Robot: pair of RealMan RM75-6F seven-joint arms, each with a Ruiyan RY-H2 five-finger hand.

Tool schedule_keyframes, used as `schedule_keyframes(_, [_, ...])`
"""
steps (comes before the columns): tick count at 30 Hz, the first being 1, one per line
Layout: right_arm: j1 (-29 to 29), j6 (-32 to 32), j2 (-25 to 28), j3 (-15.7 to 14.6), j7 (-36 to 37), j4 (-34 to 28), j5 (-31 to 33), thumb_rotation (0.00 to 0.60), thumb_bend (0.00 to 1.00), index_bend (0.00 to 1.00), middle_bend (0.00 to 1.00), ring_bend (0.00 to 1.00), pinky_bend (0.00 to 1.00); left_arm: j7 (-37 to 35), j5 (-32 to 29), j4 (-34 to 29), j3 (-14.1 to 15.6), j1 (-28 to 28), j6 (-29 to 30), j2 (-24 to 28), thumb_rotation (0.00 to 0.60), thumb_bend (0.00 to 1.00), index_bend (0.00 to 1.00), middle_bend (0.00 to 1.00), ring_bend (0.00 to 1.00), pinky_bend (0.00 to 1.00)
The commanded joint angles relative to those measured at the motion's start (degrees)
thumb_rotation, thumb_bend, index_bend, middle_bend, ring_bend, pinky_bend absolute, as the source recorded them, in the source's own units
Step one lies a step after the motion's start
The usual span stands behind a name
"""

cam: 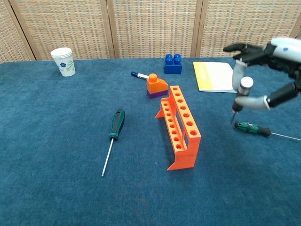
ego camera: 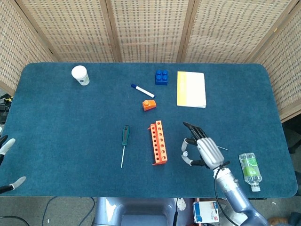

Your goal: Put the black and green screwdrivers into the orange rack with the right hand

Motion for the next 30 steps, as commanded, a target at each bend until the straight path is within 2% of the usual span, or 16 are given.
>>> schedule_keyframes(1, [2.8, -1.6, 4.1, 4.5, 6.4, -5.3, 1.6, 0.600, 0.39, 0.63, 0.00, 0.00, 0.05, -0.3, -0.3, 0.0, -0.1, -0.1, -0.1, 0.1, 0.600, 0.00, 0.00, 0.00, 0.00, 0.00])
schedule_keyframes(5, [4.3, -3.3, 5.3, 7.4, 12.6, -8.1, 4.9, 0.600, 0.42, 0.63, 0.00, 0.00, 0.05, -0.7, -0.8, 0.0, -0.3, -0.2, -0.5, 0.2, 0.600, 0.00, 0.00, 0.00, 0.00, 0.00])
schedule_keyframes(10, [5.1, -6.5, 6.7, 9.3, 21.4, -11.2, 10.0, 0.600, 0.43, 0.63, 0.00, 0.00, 0.05, -0.8, -1.2, -0.2, -0.4, -0.5, -1.0, 0.4, 0.600, 0.00, 0.00, 0.00, 0.00, 0.00])
schedule_keyframes(14, [5.3, -10.1, 8.1, 8.7, 28.0, -11.5, 10.7, 0.600, 0.43, 0.63, 0.00, 0.00, 0.05, -0.7, -1.3, -0.3, -0.4, -0.6, -1.2, 0.4, 0.600, 0.00, 0.00, 0.00, 0.00, 0.00])
schedule_keyframes(18, [5.4, -12.2, 8.1, 7.4, 31.6, -10.0, 9.8, 0.600, 0.44, 0.63, 0.00, 0.00, 0.05, -0.4, -1.1, -0.3, -0.3, -0.6, -1.2, 0.4, 0.600, 0.00, 0.00, 0.00, 0.00, 0.00])
schedule_keyframes(30, [5.6, -13.9, 8.0, 5.2, 34.8, -7.9, 8.1, 0.600, 0.44, 0.63, 0.00, 0.00, 0.05, -0.3, -1.2, -0.3, -0.3, -0.6, -1.2, 0.3, 0.600, 0.00, 0.00, 0.00, 0.00, 0.00])
